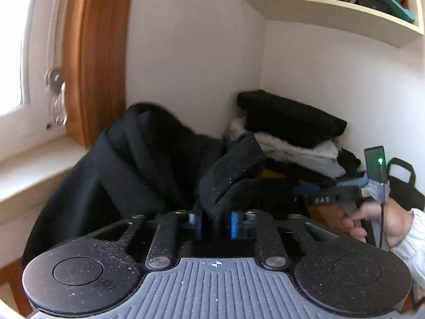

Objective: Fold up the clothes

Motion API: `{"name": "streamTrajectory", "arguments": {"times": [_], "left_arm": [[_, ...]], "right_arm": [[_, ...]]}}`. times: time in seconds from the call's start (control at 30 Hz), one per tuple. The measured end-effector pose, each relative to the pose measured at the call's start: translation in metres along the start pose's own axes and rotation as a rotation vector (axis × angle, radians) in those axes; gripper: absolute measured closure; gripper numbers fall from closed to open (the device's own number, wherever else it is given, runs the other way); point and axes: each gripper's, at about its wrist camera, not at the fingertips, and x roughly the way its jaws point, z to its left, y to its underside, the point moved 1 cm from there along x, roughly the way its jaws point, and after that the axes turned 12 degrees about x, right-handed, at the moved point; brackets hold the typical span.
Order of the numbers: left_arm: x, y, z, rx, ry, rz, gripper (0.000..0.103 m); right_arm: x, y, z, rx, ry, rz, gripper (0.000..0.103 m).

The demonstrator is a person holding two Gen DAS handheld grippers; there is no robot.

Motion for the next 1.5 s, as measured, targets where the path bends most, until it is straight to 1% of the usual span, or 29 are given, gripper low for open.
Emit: {"name": "streamTrajectory", "arguments": {"times": [0.07,0.13,0.2,0.3,0.37,0.47,0.53,0.57,0.63,0.67,0.73,0.77,0.83,0.93,0.97,1.03,1.07,1.1,1.2,1.27,1.37,1.5], "left_arm": [[-0.012,0.007,0.015,-0.014,-0.031,0.005,0.089],[-0.028,0.015,0.040,-0.044,-0.078,0.007,0.091],[-0.047,0.024,0.068,-0.084,-0.135,0.003,0.091],[-0.081,0.039,0.112,-0.143,-0.243,-0.005,0.091],[-0.098,0.053,0.134,-0.176,-0.307,0.000,0.091],[-0.114,0.073,0.157,-0.220,-0.359,0.028,0.090],[-0.118,0.083,0.161,-0.226,-0.374,0.047,0.086],[-0.121,0.088,0.163,-0.228,-0.381,0.055,0.079],[-0.125,0.093,0.159,-0.219,-0.397,0.050,0.058],[-0.126,0.094,0.156,-0.212,-0.405,0.046,0.053],[-0.127,0.095,0.153,-0.199,-0.406,0.032,0.035],[-0.128,0.097,0.151,-0.197,-0.405,0.020,0.033],[-0.129,0.099,0.148,-0.201,-0.385,-0.008,0.032],[-0.134,0.105,0.147,-0.229,-0.347,-0.063,0.029],[-0.132,0.109,0.148,-0.246,-0.336,-0.085,0.028],[-0.130,0.120,0.153,-0.295,-0.301,-0.102,0.028],[-0.127,0.123,0.156,-0.319,-0.284,-0.085,0.028],[-0.125,0.122,0.158,-0.328,-0.289,-0.053,0.028],[-0.129,0.121,0.155,-0.299,-0.304,-0.059,0.024],[-0.136,0.119,0.153,-0.290,-0.310,-0.069,0.023],[-0.147,0.116,0.150,-0.282,-0.312,-0.101,0.019],[-0.149,0.113,0.145,-0.265,-0.302,-0.105,0.019]], "right_arm": [[0.000,0.000,-0.001,0.006,-0.005,-0.001,0.042],[-0.001,0.000,-0.001,0.010,-0.006,-0.002,0.042],[-0.001,0.000,-0.001,0.008,-0.005,-0.003,0.042],[-0.001,0.000,0.000,0.003,-0.001,-0.003,0.042],[0.000,0.001,0.001,0.000,0.002,-0.003,0.042],[0.000,0.001,0.001,-0.005,0.006,-0.003,0.042],[0.001,0.002,0.005,-0.027,0.020,0.000,0.041],[0.001,0.002,0.007,-0.035,0.025,0.001,0.039],[0.001,0.003,0.009,-0.049,0.033,0.003,0.038],[0.001,0.003,0.010,-0.055,0.036,0.004,0.038],[0.002,0.003,0.010,-0.063,0.041,0.005,0.038],[0.002,0.003,0.011,-0.068,0.046,0.006,0.038],[0.002,0.004,0.014,-0.088,0.059,0.007,0.038],[0.005,0.006,0.027,-0.178,0.102,0.022,0.038],[0.005,0.006,0.032,-0.200,0.104,0.027,0.040],[0.000,0.004,0.042,-0.216,0.079,0.019,0.041],[-0.002,0.002,0.050,-0.233,0.069,0.016,0.041],[-0.003,0.001,0.058,-0.255,0.061,0.013,0.041],[0.001,-0.004,0.077,-0.309,0.036,0.034,0.040],[0.006,-0.003,0.087,-0.318,-0.003,0.068,0.040],[0.011,0.008,0.104,-0.362,-0.061,0.121,0.039],[0.021,0.026,0.117,-0.425,-0.086,0.201,0.038]]}}
